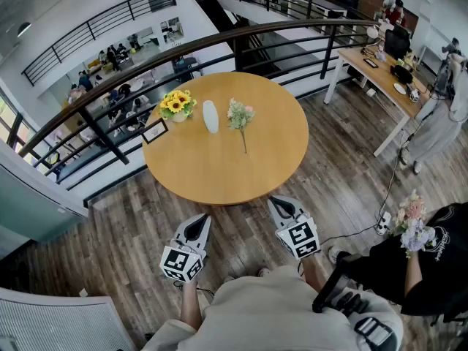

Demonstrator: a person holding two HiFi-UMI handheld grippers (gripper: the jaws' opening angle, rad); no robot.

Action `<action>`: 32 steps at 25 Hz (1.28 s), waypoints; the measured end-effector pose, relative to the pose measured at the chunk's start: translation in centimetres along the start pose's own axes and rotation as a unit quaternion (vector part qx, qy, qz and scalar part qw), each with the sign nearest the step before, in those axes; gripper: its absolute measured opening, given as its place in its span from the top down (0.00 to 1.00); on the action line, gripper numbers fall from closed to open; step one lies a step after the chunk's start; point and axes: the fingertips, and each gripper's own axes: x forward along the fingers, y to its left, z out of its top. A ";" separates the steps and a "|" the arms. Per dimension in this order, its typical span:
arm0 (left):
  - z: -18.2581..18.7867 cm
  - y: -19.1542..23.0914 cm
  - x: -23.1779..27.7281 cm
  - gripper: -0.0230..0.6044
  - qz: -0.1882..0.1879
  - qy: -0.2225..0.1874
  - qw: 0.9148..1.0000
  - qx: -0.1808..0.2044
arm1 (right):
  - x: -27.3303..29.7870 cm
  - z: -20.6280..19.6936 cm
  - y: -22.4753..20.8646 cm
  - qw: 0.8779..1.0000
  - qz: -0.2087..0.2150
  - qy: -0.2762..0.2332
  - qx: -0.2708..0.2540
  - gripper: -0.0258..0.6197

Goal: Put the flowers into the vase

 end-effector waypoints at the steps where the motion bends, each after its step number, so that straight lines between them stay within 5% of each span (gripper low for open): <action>1: -0.1 0.1 0.1 0.95 0.001 -0.002 1.000 -0.001 | 0.2 0.0 -0.1 1.000 0.000 -0.001 0.000 0.95; 32: -0.3 -7.2 3.0 0.95 0.014 0.014 1.000 0.011 | -3.0 -1.4 -1.9 0.996 0.068 -0.051 0.033 0.95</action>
